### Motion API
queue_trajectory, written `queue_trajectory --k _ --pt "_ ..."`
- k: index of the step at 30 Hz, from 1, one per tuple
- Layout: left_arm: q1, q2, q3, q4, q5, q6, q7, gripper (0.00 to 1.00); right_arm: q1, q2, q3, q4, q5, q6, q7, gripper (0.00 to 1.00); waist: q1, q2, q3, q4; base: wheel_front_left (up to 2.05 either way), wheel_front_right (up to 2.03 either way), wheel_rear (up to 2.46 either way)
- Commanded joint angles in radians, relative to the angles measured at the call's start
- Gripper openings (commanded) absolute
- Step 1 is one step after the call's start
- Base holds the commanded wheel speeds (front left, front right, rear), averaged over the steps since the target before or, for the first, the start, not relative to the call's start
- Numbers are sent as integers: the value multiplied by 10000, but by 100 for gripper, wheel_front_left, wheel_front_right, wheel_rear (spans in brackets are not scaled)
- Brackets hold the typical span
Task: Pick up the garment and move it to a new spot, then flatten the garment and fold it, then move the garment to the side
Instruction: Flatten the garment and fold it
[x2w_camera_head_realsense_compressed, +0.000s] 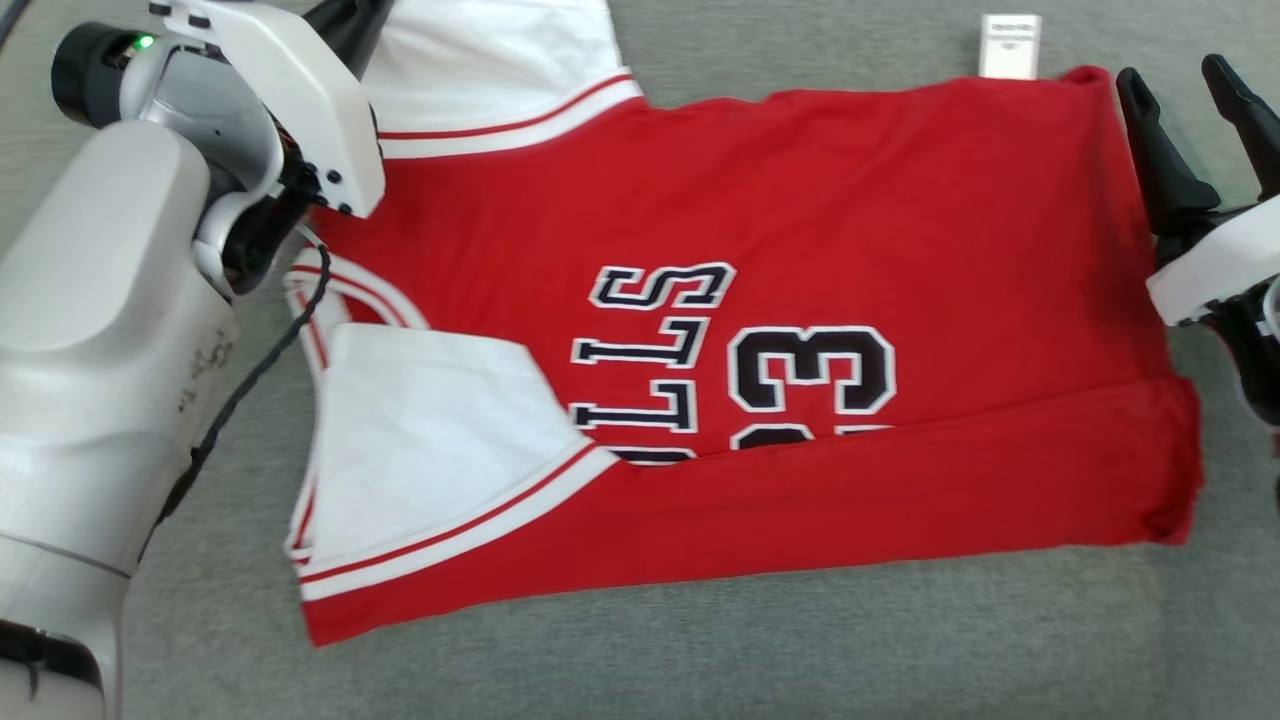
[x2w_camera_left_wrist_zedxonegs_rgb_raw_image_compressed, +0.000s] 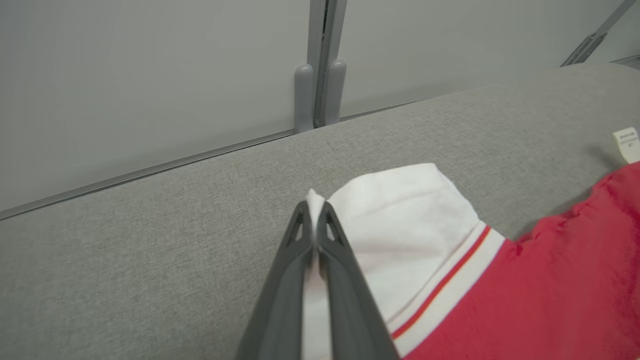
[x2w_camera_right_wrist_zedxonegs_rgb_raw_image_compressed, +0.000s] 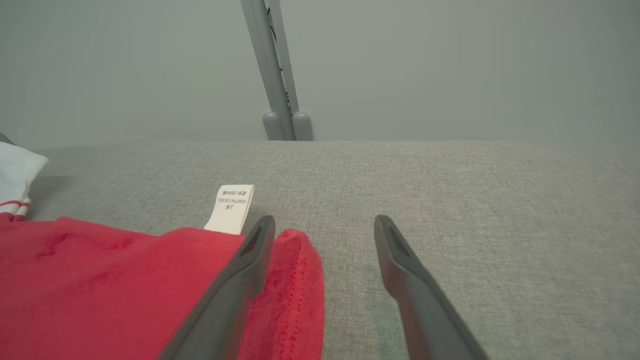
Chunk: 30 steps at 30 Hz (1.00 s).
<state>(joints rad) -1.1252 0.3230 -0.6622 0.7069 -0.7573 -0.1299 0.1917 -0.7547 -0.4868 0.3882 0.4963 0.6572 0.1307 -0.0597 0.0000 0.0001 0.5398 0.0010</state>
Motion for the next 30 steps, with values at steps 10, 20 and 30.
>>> queue_trajectory --k 10,20,30 --pt "683 -2 -430 -818 -319 -6 -438 0 -841 -1294 1543 1149 1074 -2 1686 100 0 -1 -439 1279 0 0 0" --pt "770 21 -467 -794 -430 -6 -623 0 -1307 -1412 2304 1954 1702 -2 2579 100 0 -1 -466 1427 0 0 0" --pt "747 17 -506 -524 -431 -3 -864 0 -1560 -1410 2353 2492 2239 -14 2283 0 0 -1 -434 1311 0 0 0"
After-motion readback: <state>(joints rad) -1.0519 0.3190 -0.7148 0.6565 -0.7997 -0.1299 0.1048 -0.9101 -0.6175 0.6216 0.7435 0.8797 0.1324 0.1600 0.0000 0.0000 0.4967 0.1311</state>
